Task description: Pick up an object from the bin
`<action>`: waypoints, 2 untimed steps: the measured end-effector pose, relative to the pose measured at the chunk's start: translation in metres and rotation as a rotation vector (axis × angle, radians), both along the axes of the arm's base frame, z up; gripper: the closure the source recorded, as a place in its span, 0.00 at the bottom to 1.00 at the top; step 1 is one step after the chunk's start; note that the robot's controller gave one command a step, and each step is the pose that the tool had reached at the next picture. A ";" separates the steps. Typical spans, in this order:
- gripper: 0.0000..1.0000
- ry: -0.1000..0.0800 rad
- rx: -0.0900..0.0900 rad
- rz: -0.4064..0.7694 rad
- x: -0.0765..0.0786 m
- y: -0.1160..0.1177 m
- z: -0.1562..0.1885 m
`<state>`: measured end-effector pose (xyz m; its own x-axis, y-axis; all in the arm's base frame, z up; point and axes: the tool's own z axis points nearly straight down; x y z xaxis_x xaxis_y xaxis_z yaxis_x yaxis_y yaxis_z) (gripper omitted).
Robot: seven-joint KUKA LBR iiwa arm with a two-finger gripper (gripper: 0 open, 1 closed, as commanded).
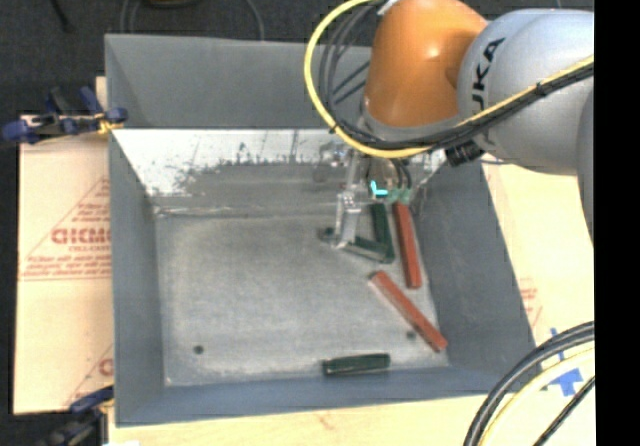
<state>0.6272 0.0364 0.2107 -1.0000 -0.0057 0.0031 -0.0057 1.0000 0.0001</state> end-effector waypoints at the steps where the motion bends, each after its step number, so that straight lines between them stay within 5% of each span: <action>1: 0.00 -0.008 0.000 -0.001 0.002 0.000 0.005; 2: 0.00 -0.013 0.001 0.100 -0.017 -0.036 -0.023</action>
Offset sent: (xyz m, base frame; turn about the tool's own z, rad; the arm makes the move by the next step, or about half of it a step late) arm -0.0363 -0.0761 -0.0519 -0.1772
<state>0.6104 0.0003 0.1880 -0.9943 -0.1060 -0.0103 -0.1060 0.9944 0.0001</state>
